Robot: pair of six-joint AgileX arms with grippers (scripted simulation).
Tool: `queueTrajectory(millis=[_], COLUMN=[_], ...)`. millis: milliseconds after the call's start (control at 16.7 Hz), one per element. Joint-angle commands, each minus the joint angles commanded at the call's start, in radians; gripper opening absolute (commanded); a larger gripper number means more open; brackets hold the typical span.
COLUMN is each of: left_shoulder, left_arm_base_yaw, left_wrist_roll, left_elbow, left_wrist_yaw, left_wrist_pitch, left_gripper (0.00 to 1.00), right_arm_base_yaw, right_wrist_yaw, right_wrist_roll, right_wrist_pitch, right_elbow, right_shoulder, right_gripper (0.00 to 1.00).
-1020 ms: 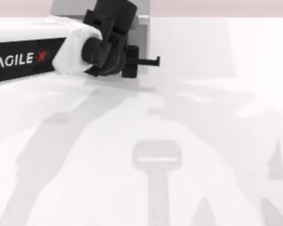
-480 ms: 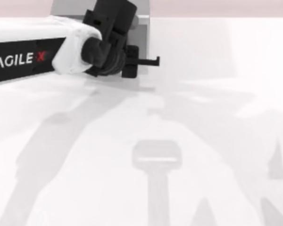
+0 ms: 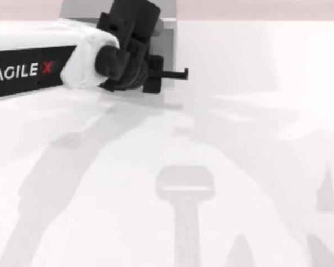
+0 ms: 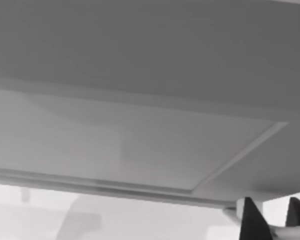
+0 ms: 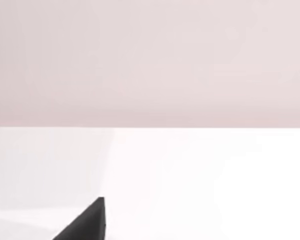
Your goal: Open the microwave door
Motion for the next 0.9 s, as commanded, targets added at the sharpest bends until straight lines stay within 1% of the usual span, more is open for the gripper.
queueTrajectory(millis=[300,900], left_shoulder=[-0.039,-0.040], left_arm_base_yaw=[0.019,0.020], left_wrist_roll=[0.055,0.057], left_elbow=[-0.051,-0.053], left_wrist_yaw=[0.036,0.037], left_wrist_pitch=[0.029,0.029], left_gripper=[0.00,0.00], right_arm_base_yaw=[0.000,0.000], right_wrist_yaw=[0.000,0.000], right_wrist_roll=[0.000,0.000], right_wrist_pitch=[0.000,0.000], right_elbow=[0.000,0.000], right_shoulder=[0.000,0.000], right_gripper=[1.00,1.00])
